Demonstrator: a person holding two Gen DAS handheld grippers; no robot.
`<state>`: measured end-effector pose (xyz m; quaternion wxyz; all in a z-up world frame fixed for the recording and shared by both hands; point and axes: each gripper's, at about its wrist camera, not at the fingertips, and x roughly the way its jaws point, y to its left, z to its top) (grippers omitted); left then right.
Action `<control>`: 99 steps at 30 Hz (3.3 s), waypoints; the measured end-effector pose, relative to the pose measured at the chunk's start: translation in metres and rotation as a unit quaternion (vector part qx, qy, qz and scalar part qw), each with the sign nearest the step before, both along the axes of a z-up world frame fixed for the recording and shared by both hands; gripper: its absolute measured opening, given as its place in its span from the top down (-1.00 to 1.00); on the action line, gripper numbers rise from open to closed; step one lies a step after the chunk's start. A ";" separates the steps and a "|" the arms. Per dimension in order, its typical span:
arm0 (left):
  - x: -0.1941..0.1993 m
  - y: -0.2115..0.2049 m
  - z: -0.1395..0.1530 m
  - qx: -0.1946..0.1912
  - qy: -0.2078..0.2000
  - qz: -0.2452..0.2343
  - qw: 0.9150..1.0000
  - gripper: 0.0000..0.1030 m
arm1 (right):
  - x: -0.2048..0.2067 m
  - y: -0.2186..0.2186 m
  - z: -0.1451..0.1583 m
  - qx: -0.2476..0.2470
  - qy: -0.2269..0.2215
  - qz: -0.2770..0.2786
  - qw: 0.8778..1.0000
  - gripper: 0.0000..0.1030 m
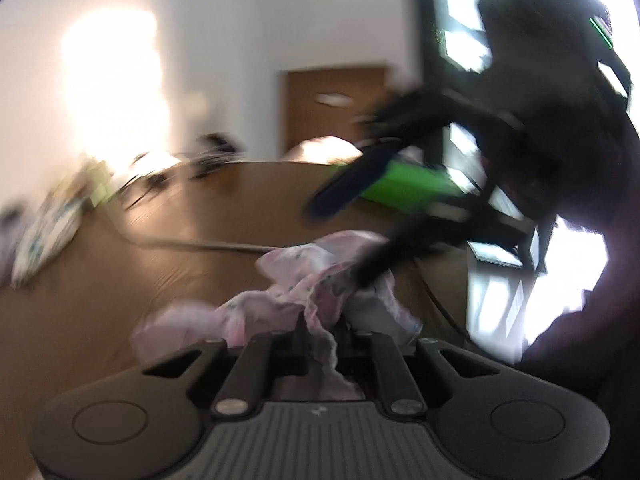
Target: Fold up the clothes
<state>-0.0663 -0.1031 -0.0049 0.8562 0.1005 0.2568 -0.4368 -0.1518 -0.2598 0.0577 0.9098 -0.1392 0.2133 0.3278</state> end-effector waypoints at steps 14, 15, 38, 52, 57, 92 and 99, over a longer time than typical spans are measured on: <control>-0.013 0.025 -0.004 -0.099 0.035 0.158 0.982 0.85 | 0.050 -0.037 -0.065 0.387 0.310 -0.236 0.836 -0.57; -0.013 0.022 -0.005 -0.095 0.032 0.159 0.982 0.85 | 0.049 -0.040 -0.069 0.400 0.322 -0.238 0.824 -0.63; -0.051 0.081 0.026 -0.149 0.005 0.122 0.981 -0.19 | 0.074 0.008 -0.028 0.266 0.203 -0.281 0.899 0.83; -0.107 0.252 0.021 -0.207 0.010 0.441 0.873 -0.19 | 0.092 0.258 -0.026 -0.031 0.105 -0.023 0.994 -0.04; -0.120 0.260 0.024 -0.154 0.053 0.464 0.871 -0.42 | 0.100 0.210 0.037 0.094 0.153 0.048 0.982 -0.39; 0.089 0.135 0.046 -0.058 0.044 0.321 0.944 0.44 | 0.160 0.027 -0.005 0.221 0.192 -0.320 0.901 0.49; 0.011 0.117 0.034 -0.158 0.047 0.172 0.971 -0.11 | 0.069 -0.005 0.016 0.144 0.108 -0.221 0.958 -0.40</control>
